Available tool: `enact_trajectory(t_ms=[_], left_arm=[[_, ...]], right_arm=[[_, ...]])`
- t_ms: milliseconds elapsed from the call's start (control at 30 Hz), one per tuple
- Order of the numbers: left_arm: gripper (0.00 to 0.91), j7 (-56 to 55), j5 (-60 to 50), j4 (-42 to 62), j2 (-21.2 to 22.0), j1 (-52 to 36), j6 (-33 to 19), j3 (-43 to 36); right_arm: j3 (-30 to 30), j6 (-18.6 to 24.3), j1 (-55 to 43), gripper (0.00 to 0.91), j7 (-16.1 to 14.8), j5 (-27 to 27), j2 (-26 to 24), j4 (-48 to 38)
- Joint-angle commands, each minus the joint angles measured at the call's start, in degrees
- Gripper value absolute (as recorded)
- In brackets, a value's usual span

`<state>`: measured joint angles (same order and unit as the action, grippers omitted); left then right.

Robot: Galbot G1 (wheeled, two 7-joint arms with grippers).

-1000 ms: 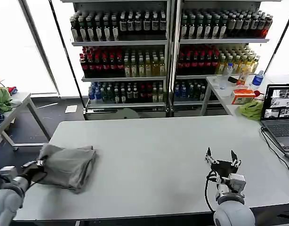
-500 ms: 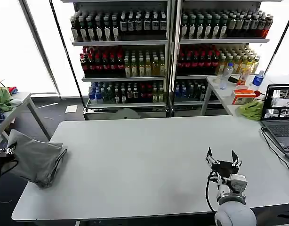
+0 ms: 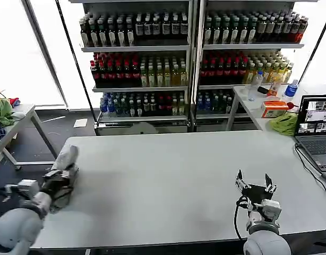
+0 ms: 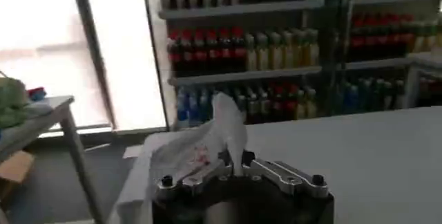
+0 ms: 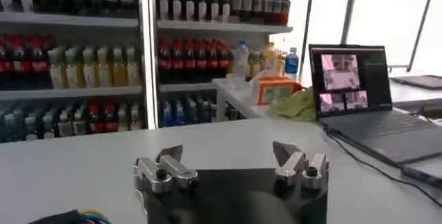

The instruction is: Fold and organize the clothes.

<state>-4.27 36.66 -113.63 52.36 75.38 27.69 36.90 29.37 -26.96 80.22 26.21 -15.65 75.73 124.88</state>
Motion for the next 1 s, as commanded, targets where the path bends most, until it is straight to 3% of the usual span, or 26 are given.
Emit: enact_trajectory(t_ms=[33, 167, 567, 600, 633, 667, 700, 1000], left_arm=[[0.0, -2.81, -10.34, -6.94, 8.13, -7.66, 1.98, -30.38], [0.0, -3.19, -10.0, 0.72, 11.84, -11.73, 1.57, -32.49], [0.0, -4.51, -8.63, 5.9, 15.95, -16.67, -0.21, -34.86], [0.071, -5.33, -8.19, 6.83, 16.71, -17.38, -0.7, -35.2], [0.202, -5.74, -7.89, 7.78, 17.64, -18.14, -1.29, -35.45], [0.423, -6.32, -7.89, 9.0, 18.44, -18.73, -1.76, -35.71], [0.907, -6.74, -7.88, 10.16, 19.1, -19.4, -2.01, -35.88], [0.907, -8.38, -0.96, 11.72, 23.52, -20.94, -2.83, -37.37]], right_arm=[[0.52, -0.34, 1.64, 0.907, 0.06, 1.39, 1.4, 0.7], [0.63, -0.73, 2.63, 0.907, 0.16, 2.2, 1.92, 1.53], [-0.73, -1.3, 2.53, 0.907, -0.04, 3.7, 1.96, 1.08], [-0.88, -1.34, 2.43, 0.907, -0.12, 3.77, 2.0, 0.87], [-1.05, -1.36, 2.35, 0.907, -0.19, 3.87, 2.03, 0.71], [-1.24, -1.38, 2.29, 0.907, -0.2, 3.99, 2.05, 0.56], [-1.4, -1.4, 2.29, 0.907, -0.21, 4.07, 2.07, 0.51], [-2.23, -1.94, 0.57, 0.907, -0.1, 3.89, 2.02, -1.37]])
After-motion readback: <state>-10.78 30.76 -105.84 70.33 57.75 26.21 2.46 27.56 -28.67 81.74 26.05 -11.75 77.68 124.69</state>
